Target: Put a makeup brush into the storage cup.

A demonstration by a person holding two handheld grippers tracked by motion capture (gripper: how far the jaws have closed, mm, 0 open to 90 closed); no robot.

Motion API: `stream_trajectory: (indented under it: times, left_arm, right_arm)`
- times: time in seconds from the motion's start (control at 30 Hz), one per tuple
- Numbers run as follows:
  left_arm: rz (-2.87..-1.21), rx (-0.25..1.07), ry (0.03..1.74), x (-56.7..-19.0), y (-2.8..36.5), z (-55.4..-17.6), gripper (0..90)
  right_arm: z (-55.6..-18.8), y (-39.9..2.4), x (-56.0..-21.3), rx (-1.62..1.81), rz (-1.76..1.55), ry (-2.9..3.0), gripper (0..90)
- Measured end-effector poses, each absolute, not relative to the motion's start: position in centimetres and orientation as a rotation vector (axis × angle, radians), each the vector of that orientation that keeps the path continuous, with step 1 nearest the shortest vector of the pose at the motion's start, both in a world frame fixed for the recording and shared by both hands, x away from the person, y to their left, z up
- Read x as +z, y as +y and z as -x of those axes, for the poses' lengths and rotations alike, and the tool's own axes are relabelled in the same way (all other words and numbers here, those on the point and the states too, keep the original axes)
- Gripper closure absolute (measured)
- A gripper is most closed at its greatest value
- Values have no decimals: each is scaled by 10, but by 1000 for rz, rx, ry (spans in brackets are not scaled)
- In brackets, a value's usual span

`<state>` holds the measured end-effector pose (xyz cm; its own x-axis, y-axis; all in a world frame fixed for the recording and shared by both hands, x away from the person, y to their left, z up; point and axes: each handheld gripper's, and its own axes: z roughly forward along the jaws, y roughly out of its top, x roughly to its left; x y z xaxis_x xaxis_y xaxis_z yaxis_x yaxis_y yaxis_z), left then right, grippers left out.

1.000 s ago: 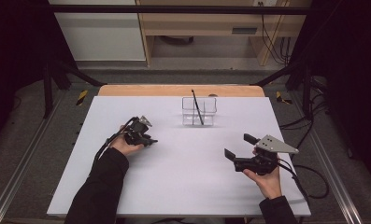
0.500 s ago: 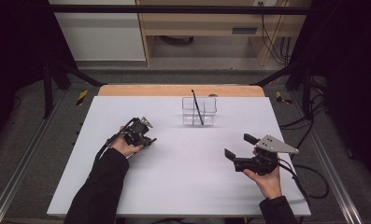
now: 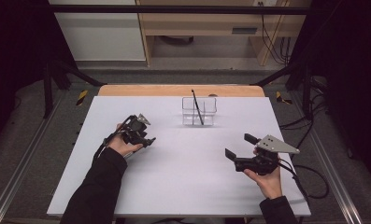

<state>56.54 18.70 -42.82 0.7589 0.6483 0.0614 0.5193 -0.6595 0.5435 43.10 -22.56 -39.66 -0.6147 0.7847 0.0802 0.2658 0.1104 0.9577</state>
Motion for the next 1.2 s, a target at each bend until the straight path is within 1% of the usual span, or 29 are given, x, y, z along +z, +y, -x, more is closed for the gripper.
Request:
stream_trajectory:
  times: [0.1, 0.27, 0.47, 0.77, 1.0, 1.07, 1.2]
  left_arm:
    - [-2439, 352, 875, -418, 188, -561, 433]
    - [-2462, 352, 870, -406, 192, -556, 385]
    - [-2508, 359, 865, -407, 196, -554, 332]
    - [-2578, 330, 883, -412, 199, -554, 318]
    - [-2603, 316, 890, -420, 199, -555, 286]
    - [-2625, 307, 891, -422, 199, -556, 289]
    - [-2667, 278, 905, -427, 198, -558, 327]
  right_arm:
    - [-431, -226, -396, 1518, -1020, 1941, 71]
    - [-430, -226, -395, 1515, -1021, 1945, 71]
    - [-431, -226, -395, 1512, -1020, 1946, 70]
    - [-431, -226, -395, 1515, -1020, 1952, 70]
    - [-431, -225, -396, 1514, -1019, 1954, 71]
    - [-431, -224, -396, 1516, -1019, 1953, 71]
    - [-431, -224, -396, 1515, -1018, 1956, 71]
